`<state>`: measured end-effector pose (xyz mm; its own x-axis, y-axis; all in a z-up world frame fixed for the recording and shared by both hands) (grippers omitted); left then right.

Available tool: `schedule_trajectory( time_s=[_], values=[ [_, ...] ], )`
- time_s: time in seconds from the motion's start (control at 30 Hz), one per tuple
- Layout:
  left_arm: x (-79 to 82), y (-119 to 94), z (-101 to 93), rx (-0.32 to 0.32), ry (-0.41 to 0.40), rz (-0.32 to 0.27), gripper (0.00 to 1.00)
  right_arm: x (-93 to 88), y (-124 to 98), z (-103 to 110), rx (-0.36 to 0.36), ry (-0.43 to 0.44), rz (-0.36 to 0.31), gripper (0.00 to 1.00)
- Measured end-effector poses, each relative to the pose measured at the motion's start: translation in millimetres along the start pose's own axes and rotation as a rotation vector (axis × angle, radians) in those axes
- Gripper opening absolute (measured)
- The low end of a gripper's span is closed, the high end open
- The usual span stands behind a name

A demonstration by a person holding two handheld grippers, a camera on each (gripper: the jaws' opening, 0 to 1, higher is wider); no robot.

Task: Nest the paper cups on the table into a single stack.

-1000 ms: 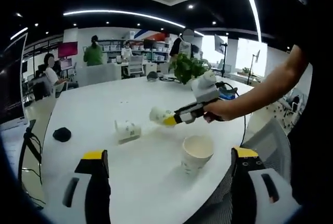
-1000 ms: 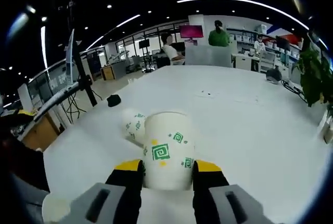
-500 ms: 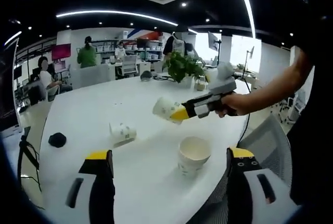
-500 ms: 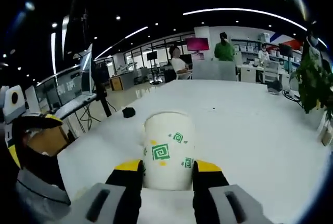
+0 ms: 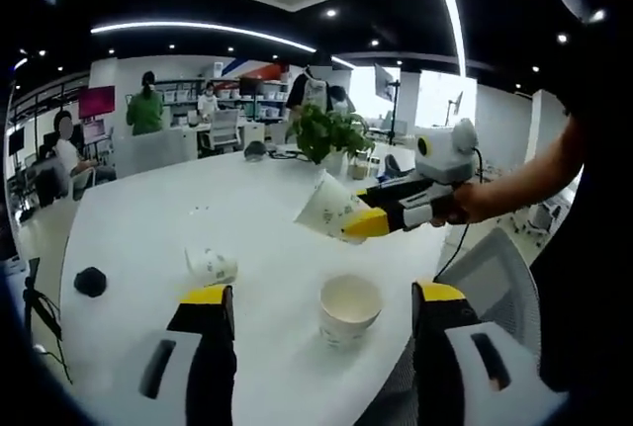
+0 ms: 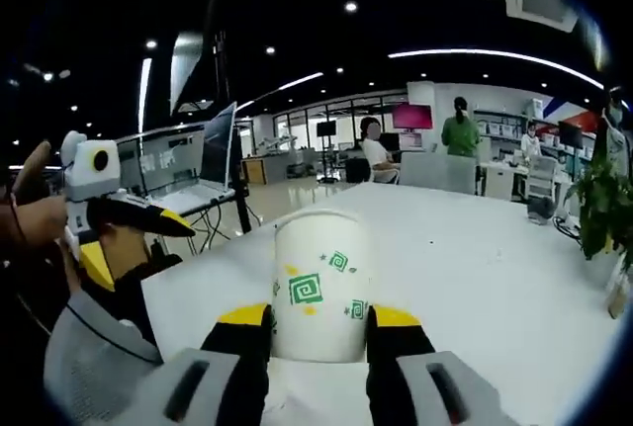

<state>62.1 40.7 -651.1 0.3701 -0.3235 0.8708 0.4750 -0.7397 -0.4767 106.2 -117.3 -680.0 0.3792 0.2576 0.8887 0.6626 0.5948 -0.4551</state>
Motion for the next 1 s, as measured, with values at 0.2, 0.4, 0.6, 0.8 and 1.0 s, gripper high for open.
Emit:
schedule_trajectory(
  time_s=[0.2, 0.4, 0.6, 0.8, 1.0],
  values=[
    [7.4, 4.7, -7.9, -0.056, 0.023, 0.001, 0.59, -3.0, -12.0, 9.9, 0.021, -0.036, -0.008, 0.37],
    [19.3, 7.5, -18.2, -0.137, 0.060, -0.003, 0.47, -5.9, -18.8, 23.2, 0.051, -0.093, -0.006, 0.37],
    [28.1, 11.8, -25.6, -0.193, 0.116, 0.007, 0.37, -7.5, -21.3, 39.2, 0.093, -0.172, -0.001, 0.37],
    [30.5, 16.5, -33.4, -0.266, 0.163, 0.029, 0.31, -8.7, -20.8, 49.3, 0.132, -0.230, 0.005, 0.37],
    [30.6, 21.9, -36.9, -0.320, 0.181, 0.055, 0.25, -10.1, -21.4, 57.8, 0.153, -0.295, 0.009, 0.37]
  ],
)
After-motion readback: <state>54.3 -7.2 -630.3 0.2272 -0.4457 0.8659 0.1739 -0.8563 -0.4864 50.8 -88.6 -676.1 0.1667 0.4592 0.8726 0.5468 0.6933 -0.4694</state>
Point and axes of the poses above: the point that each gripper's makers call its tool centre point, and the gripper's own axes: y roughly forward along the fingers, z roughly to its left, x roughly out of its top, the point moved 3 cm from there along -y, roughly backward along the fingers, and after that the axes turned 8 degrees about z, right-handed, at the moved point
